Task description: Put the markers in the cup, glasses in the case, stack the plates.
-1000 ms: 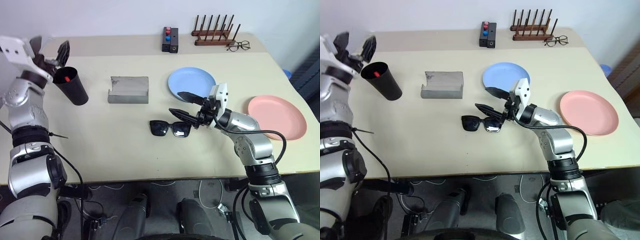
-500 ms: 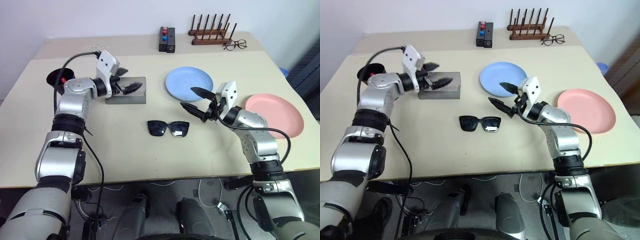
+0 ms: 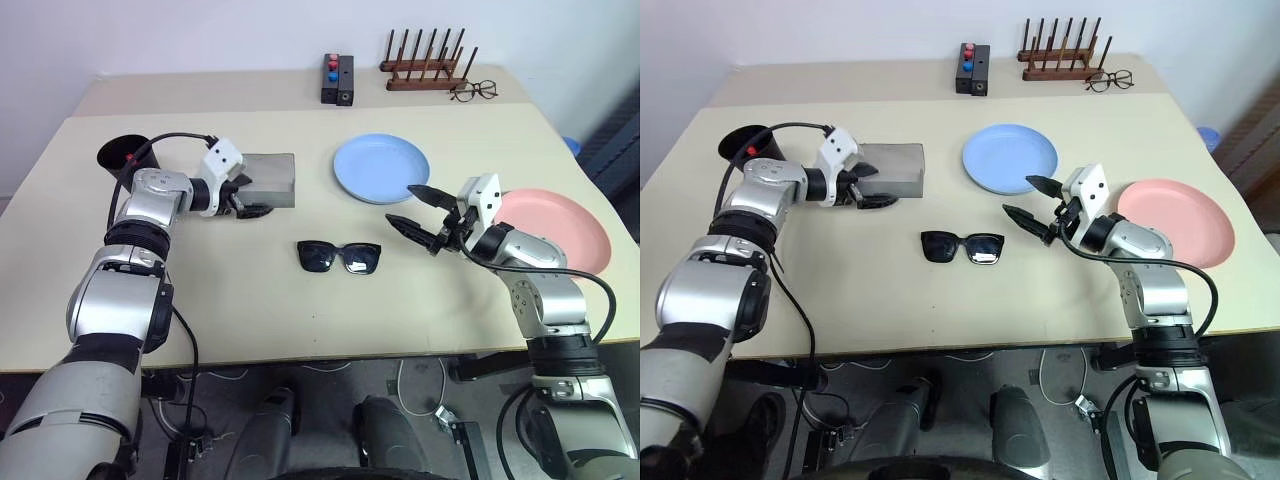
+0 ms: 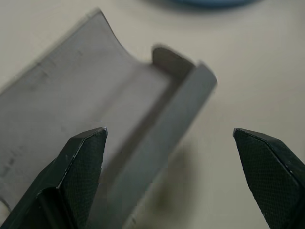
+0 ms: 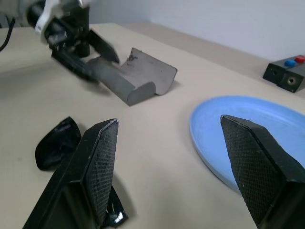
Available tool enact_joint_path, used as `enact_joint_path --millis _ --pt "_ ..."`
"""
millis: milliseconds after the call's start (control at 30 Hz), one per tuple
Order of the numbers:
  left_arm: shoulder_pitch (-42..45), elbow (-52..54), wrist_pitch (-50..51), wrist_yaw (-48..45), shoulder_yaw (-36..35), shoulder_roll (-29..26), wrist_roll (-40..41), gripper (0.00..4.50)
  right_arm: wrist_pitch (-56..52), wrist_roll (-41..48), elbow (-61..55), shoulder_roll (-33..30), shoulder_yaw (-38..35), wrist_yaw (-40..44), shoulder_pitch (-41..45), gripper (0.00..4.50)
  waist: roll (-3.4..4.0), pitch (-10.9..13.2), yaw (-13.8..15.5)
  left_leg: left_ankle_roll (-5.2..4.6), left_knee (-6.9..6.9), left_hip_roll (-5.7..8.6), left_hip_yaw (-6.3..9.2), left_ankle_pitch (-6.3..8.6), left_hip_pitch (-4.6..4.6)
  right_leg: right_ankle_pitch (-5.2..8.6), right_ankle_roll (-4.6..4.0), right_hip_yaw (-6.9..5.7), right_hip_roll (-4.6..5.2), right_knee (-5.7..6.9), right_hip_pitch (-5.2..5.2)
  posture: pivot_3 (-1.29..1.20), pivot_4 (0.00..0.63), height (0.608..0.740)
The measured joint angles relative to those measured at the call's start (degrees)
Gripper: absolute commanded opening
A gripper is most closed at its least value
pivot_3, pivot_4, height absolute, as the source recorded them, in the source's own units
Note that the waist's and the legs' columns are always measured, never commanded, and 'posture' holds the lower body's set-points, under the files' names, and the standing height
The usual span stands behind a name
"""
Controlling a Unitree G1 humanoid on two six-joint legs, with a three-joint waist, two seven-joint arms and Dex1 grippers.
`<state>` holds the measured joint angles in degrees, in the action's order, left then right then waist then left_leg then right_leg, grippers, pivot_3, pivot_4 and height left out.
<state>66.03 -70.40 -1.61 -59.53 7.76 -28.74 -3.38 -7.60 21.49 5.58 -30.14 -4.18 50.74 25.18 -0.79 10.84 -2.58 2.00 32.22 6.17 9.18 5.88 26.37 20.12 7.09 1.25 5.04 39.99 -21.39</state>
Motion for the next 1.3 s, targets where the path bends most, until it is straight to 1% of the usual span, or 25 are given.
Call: enact_joint_path --millis 200,367,600,667,733,900,933,1167,1300 --pt "0.0 -1.1 -0.2 0.1 -0.2 1.0 -0.4 4.38 0.0 -0.1 -0.8 0.4 0.5 -0.7 0.0 3.48 0.0 0.0 0.0 0.0 0.02 0.0 0.02 0.0 0.0 0.0 0.0 -0.01 0.0 0.0 0.01 0.0 0.15 0.738" --pt "-0.8 -0.9 -0.8 -2.5 -0.2 1.1 -0.4 4.38 0.0 -0.1 -1.0 0.5 0.7 -0.9 0.0 3.48 0.0 0.0 0.0 0.0 0.02 0.0 0.02 0.0 -0.01 0.0 0.0 -0.01 0.0 0.01 0.01 0.0 0.15 0.738" --pt "-4.8 2.7 -1.4 -6.3 -0.1 1.1 -0.5 4.38 0.0 -0.4 -1.0 0.6 1.1 -0.9 0.0 3.48 0.0 0.0 0.0 0.0 0.01 0.0 0.02 0.0 -0.01 0.0 0.0 0.0 0.0 0.02 0.01 0.0 0.15 0.738" --pt "-5.9 4.0 -1.3 -7.0 -0.3 1.1 -0.2 3.87 0.0 -0.5 -0.9 0.6 1.1 -0.9 0.0 3.48 0.0 0.0 0.0 0.0 0.02 0.0 0.05 0.0 0.0 0.0 0.0 -0.01 -0.01 0.02 0.0 0.0 0.15 0.738" --pt "-6.5 5.4 -1.0 -7.0 -0.3 1.1 0.0 3.11 0.0 -0.5 -0.9 0.9 1.1 -0.9 0.0 3.48 0.01 0.0 0.0 0.0 0.03 0.0 0.04 0.0 -0.01 0.0 0.0 0.0 0.0 0.02 0.01 0.0 0.15 0.738" --pt "-7.6 6.8 -0.4 -6.4 -0.7 1.1 0.3 0.49 0.0 -0.6 -0.8 1.5 1.5 -0.8 0.2 3.48 0.0 0.0 0.0 0.0 0.04 0.0 0.04 0.0 -0.01 0.0 0.0 -0.01 0.0 0.02 0.02 0.0 0.15 0.738" --pt "-7.7 7.6 -0.5 -6.2 -0.9 1.1 0.4 0.02 0.0 -0.6 -0.8 1.6 1.5 -0.8 0.3 3.48 0.0 0.0 0.0 0.0 0.04 0.0 0.04 0.0 -0.01 0.0 0.0 -0.01 0.0 0.02 0.02 0.0 0.15 0.738" --pt "-7.5 8.8 1.3 -6.5 -2.0 0.6 0.8 0.02 0.3 -1.1 -0.5 1.8 1.8 -0.7 0.8 3.48 0.07 -0.1 0.0 0.0 0.04 0.0 0.03 0.0 -0.05 0.0 0.0 0.0 -0.01 0.03 0.05 0.0 0.15 0.738" --pt "-7.5 10.2 4.7 -10.9 -2.2 -0.7 1.8 0.02 0.4 -1.2 -0.5 1.8 1.8 -0.6 0.7 3.48 0.06 0.0 -0.1 0.0 0.02 -0.01 0.03 0.0 -0.04 0.0 0.0 0.0 -0.01 0.03 0.02 0.0 0.15 0.738"
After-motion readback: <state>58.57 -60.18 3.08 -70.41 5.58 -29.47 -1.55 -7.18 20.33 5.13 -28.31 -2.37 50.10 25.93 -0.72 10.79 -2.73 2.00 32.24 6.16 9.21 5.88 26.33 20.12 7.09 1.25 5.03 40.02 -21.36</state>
